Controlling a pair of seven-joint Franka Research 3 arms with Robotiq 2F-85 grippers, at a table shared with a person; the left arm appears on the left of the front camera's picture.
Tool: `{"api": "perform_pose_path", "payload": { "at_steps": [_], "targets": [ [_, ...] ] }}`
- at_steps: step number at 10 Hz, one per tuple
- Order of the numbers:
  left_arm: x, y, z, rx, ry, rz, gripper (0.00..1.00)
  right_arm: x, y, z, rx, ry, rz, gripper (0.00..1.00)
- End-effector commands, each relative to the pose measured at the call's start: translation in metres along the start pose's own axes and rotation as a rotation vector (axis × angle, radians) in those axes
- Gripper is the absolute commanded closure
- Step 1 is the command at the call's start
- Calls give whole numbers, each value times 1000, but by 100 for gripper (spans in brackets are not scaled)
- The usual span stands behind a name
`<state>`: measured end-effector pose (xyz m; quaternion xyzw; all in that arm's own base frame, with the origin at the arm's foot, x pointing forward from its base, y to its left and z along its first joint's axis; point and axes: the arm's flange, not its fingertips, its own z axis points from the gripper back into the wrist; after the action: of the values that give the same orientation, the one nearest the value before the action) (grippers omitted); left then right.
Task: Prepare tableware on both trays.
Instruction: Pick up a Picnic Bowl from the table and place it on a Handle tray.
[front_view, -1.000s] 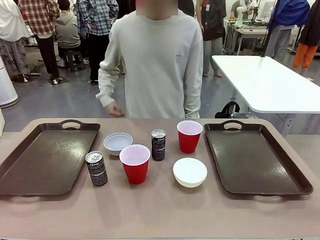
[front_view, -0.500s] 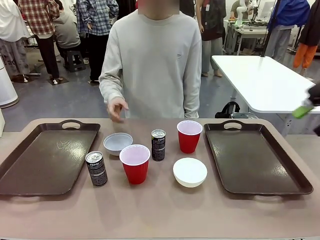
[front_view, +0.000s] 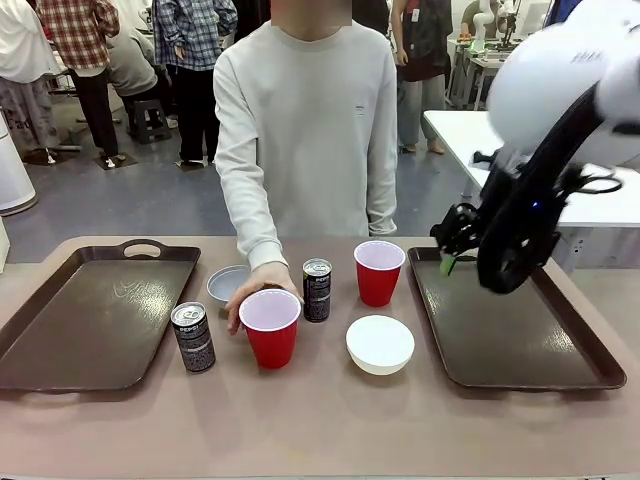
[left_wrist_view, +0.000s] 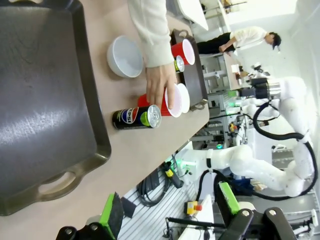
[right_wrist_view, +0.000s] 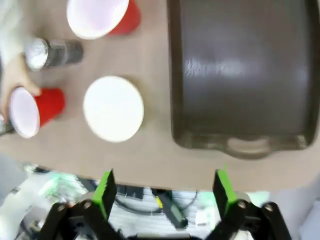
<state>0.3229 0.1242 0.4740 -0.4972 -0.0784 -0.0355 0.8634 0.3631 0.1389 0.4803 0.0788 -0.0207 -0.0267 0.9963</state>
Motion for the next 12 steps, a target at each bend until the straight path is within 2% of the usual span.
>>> {"api": "perform_pose_path", "payload": {
  "at_steps": [1, 2, 3, 5, 6, 7, 9, 11, 12],
  "targets": [
    [0, 0, 2, -15, -2, -9, 0, 12, 8, -17, 26, -32, -21, 0],
    [0, 0, 2, -15, -2, -9, 0, -7, 1, 4, 185, 78, 95, 0],
    [0, 0, 2, -15, -2, -9, 0, 8, 7, -16, 0, -7, -8, 0],
    [0, 0, 2, -15, -2, -9, 0, 8, 7, -16, 0, -7, -8, 0],
    [0, 0, 2, -15, -2, -9, 0, 8, 8, -15, 44, 11, 22, 0],
    [0, 0, 2, -15, -2, -9, 0, 8, 20, -37, -30, -19, 13, 0],
    [0, 0, 2, -15, -2, -9, 0, 19, 38, -67, -24, 57, 43, 0],
    [0, 0, 2, -15, -2, -9, 0, 27, 49, -97, -56, 13, 40, 0],
    [0, 0, 2, -15, -2, -9, 0, 28, 57, -112, -46, 25, 64, 0]
  ]
}}
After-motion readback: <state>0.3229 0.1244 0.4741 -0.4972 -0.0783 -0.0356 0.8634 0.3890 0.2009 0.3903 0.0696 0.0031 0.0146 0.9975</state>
